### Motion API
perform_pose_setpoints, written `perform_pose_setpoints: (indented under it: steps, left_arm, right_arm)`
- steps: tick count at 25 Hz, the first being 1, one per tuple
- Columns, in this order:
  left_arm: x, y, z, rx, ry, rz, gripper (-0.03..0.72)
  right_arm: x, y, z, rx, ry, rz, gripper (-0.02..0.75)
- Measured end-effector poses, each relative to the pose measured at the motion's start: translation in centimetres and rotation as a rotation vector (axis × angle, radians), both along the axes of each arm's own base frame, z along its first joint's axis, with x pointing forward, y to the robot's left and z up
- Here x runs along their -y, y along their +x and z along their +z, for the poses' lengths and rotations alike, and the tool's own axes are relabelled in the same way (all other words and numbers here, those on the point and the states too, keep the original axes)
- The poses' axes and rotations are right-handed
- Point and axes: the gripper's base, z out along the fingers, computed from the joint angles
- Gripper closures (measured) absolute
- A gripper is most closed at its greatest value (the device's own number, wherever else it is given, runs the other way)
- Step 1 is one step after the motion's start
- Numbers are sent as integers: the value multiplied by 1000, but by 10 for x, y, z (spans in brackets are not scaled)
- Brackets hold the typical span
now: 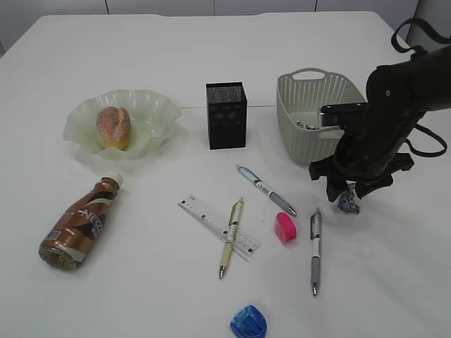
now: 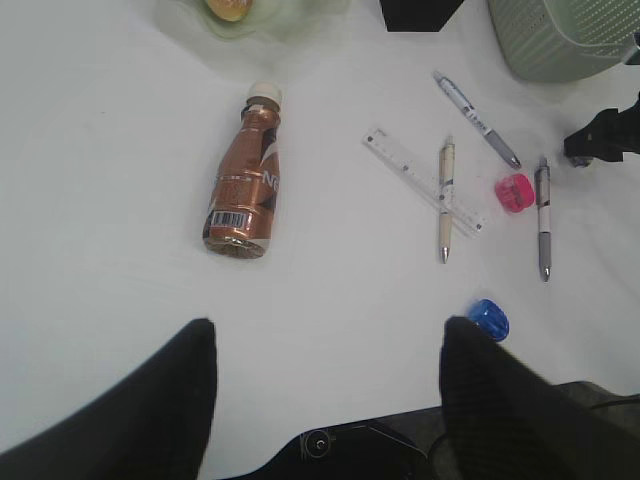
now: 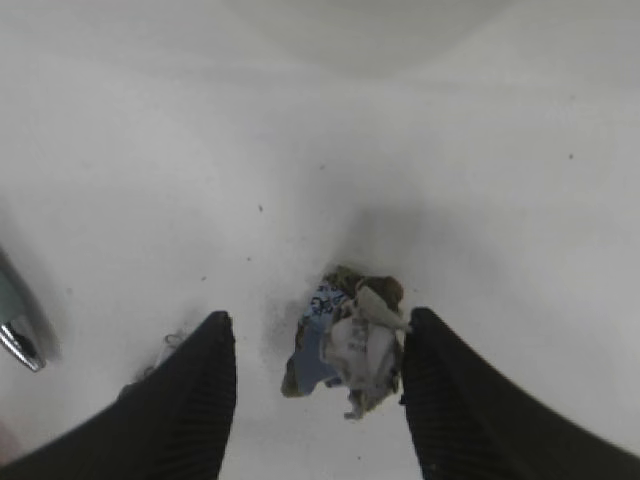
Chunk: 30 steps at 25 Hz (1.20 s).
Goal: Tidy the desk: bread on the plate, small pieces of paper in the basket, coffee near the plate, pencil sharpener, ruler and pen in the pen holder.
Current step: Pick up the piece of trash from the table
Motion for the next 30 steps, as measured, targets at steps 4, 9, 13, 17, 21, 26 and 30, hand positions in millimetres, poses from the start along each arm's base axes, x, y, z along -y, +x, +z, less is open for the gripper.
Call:
perform_pose_setpoints:
  steps: [4,9,13,17,21,26,30]
  left_arm:
    - [0,0,0,0,-2,-1,182]
    - [0,-1,0,2,-2,-1,183]
    - [0,-1,0,3,-3,-1,182]
    - [0,-1,0,2,-3,-1,182]
    - [0,-1,0,2,-3,-1,182]
    - [0,-1,0,2,-3,-1,183]
    - [0,-1,0,2,-3,-1,182]
  right_arm:
    - [1,3,1,30,-7,-7,315]
    - [3,4,1,41,-28,-12,316]
    - [3,4,1,43,-37,-7,318]
    - [3,4,1,43,-36,-9,318]
    - [3,4,0,40,-37,-9,318]
    - [4,4,-12,4,-45,-9,318]
    - [4,4,-12,4,-46,-8,318]
